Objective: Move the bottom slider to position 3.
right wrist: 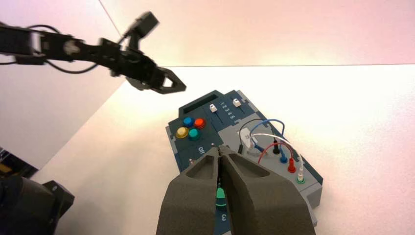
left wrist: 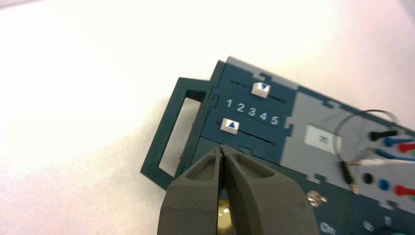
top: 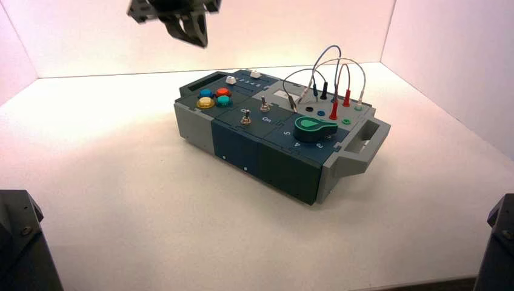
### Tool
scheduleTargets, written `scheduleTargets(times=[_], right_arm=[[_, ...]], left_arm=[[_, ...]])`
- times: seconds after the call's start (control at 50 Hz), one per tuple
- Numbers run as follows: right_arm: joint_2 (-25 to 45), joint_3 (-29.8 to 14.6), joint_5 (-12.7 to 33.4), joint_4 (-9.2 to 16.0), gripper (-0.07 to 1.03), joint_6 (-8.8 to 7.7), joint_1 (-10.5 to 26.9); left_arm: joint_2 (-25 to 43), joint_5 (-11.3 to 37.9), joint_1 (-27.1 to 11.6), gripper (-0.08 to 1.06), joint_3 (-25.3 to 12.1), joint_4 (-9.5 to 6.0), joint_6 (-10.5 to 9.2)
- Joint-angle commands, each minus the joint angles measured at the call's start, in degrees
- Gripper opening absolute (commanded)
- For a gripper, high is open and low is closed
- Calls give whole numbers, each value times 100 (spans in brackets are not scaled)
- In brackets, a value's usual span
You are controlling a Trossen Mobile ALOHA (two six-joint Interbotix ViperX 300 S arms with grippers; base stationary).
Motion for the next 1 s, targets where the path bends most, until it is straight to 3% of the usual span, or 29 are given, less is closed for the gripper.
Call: scheduleTargets(times=[0.02,0.52,1.0], right_arm=[[88,-185,-35,0,-2,26,-18],[88,-193,-35,-9,-2,26,-18],[97,-193,-44,-9,-2,26,-18]], left_arm=[[246,-70,-18,-3,-334,26,62],[1292,-44,-18,-3,-1055,26,97],[1433,-9,-44,-3,-1169,18,97]])
